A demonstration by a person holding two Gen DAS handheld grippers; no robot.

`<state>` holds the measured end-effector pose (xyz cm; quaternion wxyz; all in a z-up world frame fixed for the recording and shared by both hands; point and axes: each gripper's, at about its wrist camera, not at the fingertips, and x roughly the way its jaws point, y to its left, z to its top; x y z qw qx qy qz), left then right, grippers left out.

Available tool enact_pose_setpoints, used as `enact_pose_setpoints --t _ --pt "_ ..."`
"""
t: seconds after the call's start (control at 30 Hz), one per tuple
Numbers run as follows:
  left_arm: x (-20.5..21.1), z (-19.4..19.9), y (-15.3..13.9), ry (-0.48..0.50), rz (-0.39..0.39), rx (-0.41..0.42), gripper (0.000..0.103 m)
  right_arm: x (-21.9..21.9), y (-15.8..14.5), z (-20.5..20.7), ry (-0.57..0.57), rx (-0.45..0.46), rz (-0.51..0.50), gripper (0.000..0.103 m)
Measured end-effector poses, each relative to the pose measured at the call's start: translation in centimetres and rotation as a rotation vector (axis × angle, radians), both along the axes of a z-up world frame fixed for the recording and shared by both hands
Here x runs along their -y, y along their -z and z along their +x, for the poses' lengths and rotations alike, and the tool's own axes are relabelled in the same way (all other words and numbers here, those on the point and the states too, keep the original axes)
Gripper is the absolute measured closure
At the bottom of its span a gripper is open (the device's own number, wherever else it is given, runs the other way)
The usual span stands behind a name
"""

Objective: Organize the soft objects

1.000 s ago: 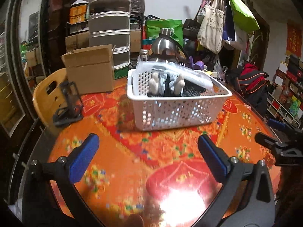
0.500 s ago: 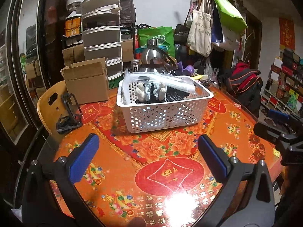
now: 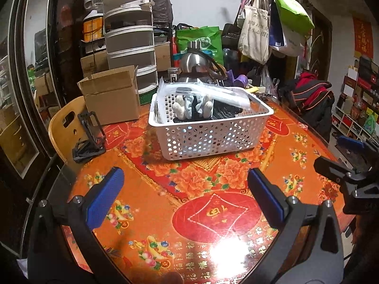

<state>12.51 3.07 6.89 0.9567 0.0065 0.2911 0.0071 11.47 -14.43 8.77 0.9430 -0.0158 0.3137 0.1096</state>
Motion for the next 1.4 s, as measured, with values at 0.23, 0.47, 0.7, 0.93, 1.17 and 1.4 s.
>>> enact_pose_setpoints --t 0.23,0.47,0.7,0.93,1.17,1.4 --pt "-0.25 -0.04 0.26 0.003 -0.007 -0.006 0.0 -0.16 0.0 -0.08 0.003 0.005 -0.007 0.0" --pt "-0.29 0.03 0.52 0.004 -0.005 -0.015 0.0 -0.15 0.02 -0.16 0.007 0.0 -0.009 0.0" --pt "-0.25 -0.05 0.54 0.003 -0.007 -0.014 0.0 -0.12 -0.03 -0.2 0.007 0.006 -0.015 0.0" --pt "-0.19 -0.02 0.57 0.001 -0.006 -0.012 0.0 -0.1 -0.01 -0.2 0.006 0.005 -0.015 0.0" --pt "-0.1 -0.14 0.74 0.006 -0.004 -0.02 0.0 -0.05 0.0 -0.22 0.006 0.006 -0.016 0.0" --pt "-0.11 -0.14 0.8 0.005 -0.003 -0.02 0.0 0.04 -0.1 -0.28 0.007 0.007 -0.017 0.0"
